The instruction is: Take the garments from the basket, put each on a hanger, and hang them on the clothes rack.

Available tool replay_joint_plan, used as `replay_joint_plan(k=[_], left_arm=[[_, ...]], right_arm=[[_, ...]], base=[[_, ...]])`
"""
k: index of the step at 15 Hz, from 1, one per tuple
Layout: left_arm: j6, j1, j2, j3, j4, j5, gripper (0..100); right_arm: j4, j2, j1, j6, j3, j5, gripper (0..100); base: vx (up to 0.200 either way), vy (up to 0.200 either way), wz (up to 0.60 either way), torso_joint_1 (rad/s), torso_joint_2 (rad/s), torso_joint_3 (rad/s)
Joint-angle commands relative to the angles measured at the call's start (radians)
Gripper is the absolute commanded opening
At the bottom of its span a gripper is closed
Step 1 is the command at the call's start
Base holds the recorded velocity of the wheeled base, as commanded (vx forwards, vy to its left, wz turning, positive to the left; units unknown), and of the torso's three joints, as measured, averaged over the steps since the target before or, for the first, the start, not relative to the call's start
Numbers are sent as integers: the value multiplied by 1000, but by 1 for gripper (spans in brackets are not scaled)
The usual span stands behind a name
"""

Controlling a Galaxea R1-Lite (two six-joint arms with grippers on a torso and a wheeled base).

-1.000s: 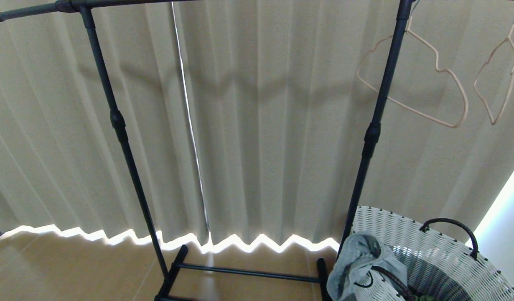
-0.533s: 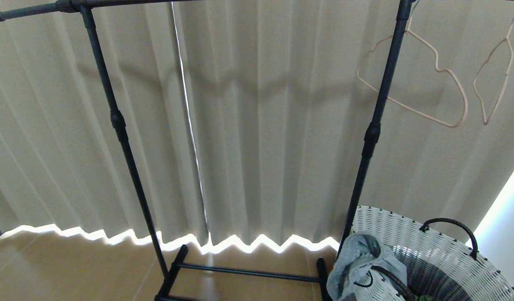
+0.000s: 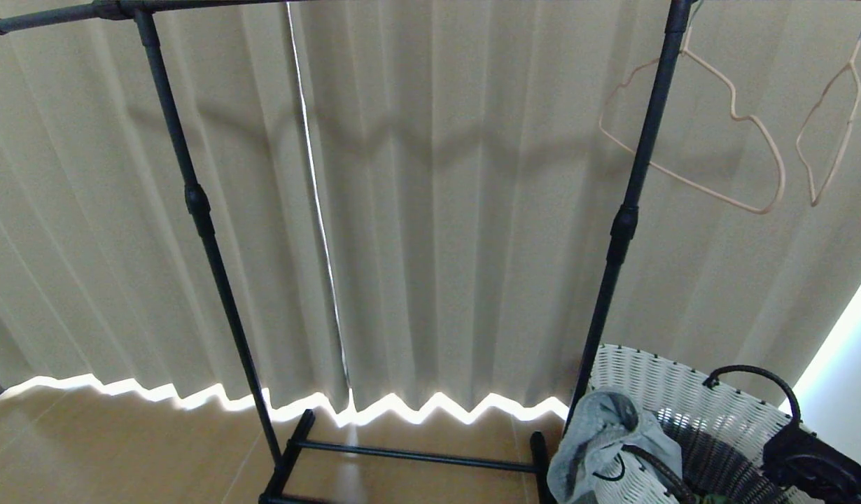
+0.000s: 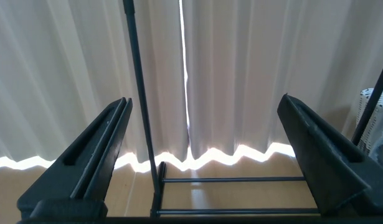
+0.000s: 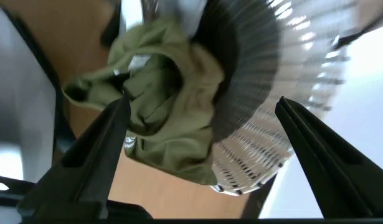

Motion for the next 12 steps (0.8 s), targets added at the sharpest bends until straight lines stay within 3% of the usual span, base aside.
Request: replay_joint_plan(k=[1,5,12], left_arm=[[0,0,0,0,-1,0,100],[1,0,0,0,0,0,100],[0,0,0,0,0,0,100]], right_arm=[[-112,302,-1,-12,20,-40,100],[-228,404,1,-14,13,-97,100],[-376,421,-1,-26,13,-138,100]], base=[[0,0,0,0,0,0],[0,0,0,0,0,0],[0,0,0,0,0,0]])
